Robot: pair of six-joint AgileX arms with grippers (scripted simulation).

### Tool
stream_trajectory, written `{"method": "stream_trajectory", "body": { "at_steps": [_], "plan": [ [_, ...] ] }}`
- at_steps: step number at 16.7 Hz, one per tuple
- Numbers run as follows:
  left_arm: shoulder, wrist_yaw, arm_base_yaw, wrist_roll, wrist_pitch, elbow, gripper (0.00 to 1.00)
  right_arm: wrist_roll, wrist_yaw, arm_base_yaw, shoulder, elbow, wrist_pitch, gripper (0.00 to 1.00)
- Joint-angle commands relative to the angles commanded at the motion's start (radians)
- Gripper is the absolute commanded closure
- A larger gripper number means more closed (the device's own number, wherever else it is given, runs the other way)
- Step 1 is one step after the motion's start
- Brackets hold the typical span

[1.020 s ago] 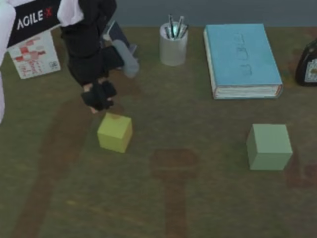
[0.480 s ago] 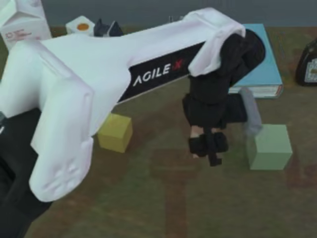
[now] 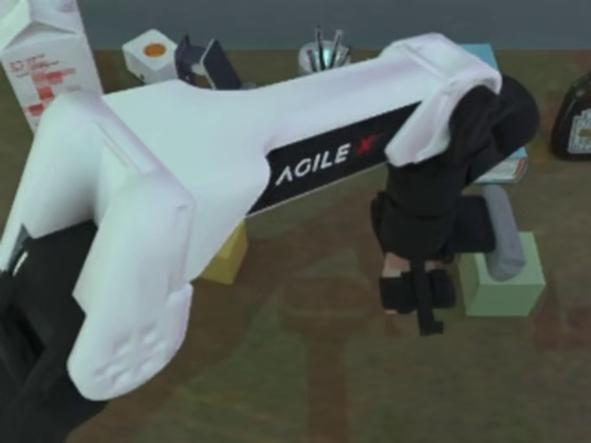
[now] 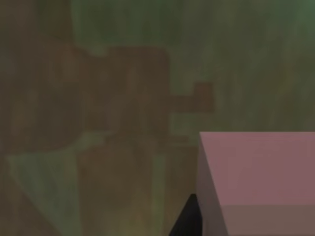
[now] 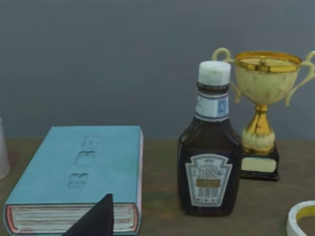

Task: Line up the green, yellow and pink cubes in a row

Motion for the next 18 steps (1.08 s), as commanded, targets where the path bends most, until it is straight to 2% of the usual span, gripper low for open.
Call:
{"method": "stream_trajectory", "body": {
  "at_steps": [7,11,18],
  "plan": [
    [0.061,0.0,-0.005,-0.006,0.213,-0.15,1.0,0.0,0.0,0.0,0.0,0.0,0.0,0.0],
    [0.067,0.0,-0.007,-0.006,0.225,-0.16,1.0,0.0,0.0,0.0,0.0,0.0,0.0,0.0],
    [0.067,0.0,-0.007,-0.006,0.225,-0.16,0.47,0.0,0.0,0.0,0.0,0.0,0.0,0.0]
  ]
}}
